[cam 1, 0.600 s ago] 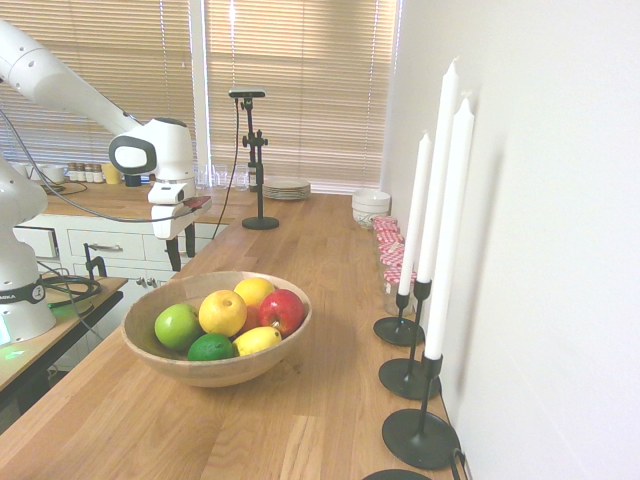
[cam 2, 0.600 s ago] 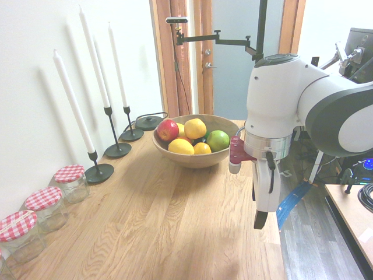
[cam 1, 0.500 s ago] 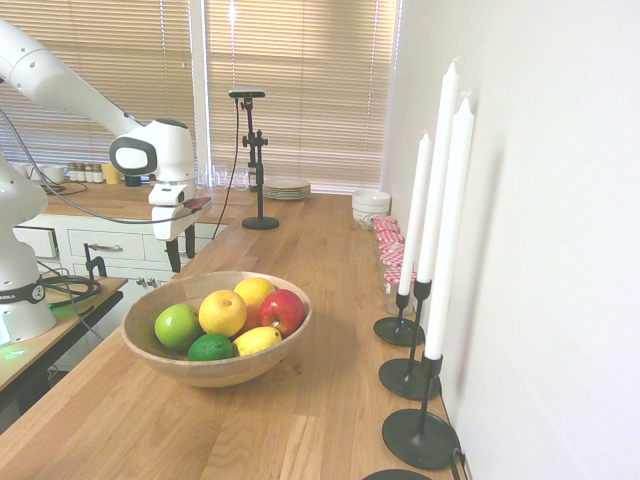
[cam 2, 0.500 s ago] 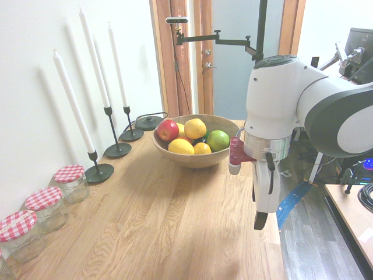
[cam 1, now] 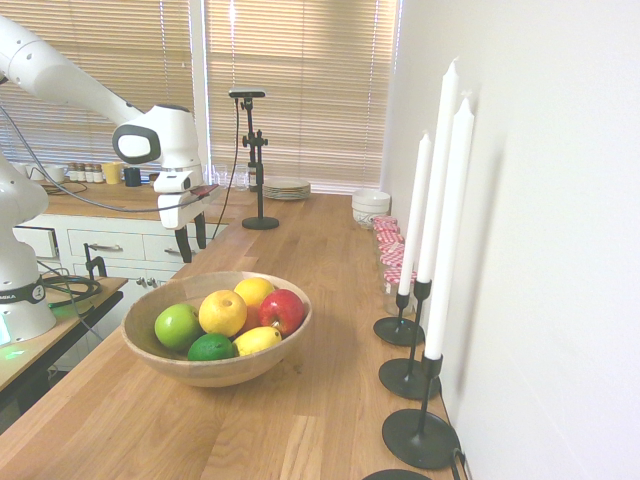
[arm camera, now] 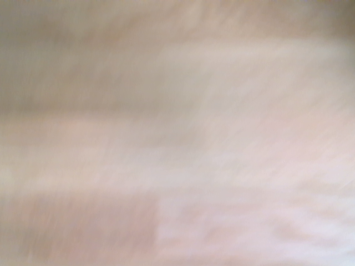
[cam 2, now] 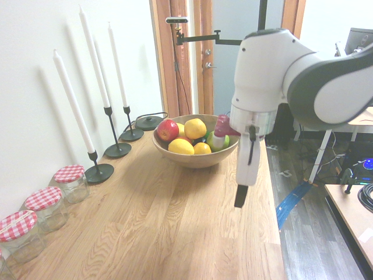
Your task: Take round pear out of the basket
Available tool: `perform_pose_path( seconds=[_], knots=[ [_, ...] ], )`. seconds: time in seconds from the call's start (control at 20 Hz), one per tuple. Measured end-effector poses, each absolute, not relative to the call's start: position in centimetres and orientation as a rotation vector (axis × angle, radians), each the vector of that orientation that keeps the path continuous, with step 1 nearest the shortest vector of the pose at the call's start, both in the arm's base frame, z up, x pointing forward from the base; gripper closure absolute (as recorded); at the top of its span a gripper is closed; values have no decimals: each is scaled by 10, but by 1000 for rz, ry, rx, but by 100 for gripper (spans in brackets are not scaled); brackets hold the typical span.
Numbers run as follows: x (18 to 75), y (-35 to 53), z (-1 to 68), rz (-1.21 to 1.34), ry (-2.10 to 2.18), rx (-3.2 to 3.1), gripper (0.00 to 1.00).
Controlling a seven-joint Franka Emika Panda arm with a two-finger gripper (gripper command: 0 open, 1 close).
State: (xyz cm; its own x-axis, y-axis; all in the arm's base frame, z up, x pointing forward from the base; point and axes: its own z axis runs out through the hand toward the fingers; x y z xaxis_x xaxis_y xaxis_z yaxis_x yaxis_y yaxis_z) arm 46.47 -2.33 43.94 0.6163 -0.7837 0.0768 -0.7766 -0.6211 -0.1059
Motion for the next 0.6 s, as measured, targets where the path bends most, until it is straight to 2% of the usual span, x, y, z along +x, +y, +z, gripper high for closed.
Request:
perform_pose_path(
  seconds=[0.3, 0.6],
  knots=[
    [486, -100, 498, -239, 1432, -2688, 0],
    [506, -196, 525, -246, 1553, -2594, 0]
  ],
)
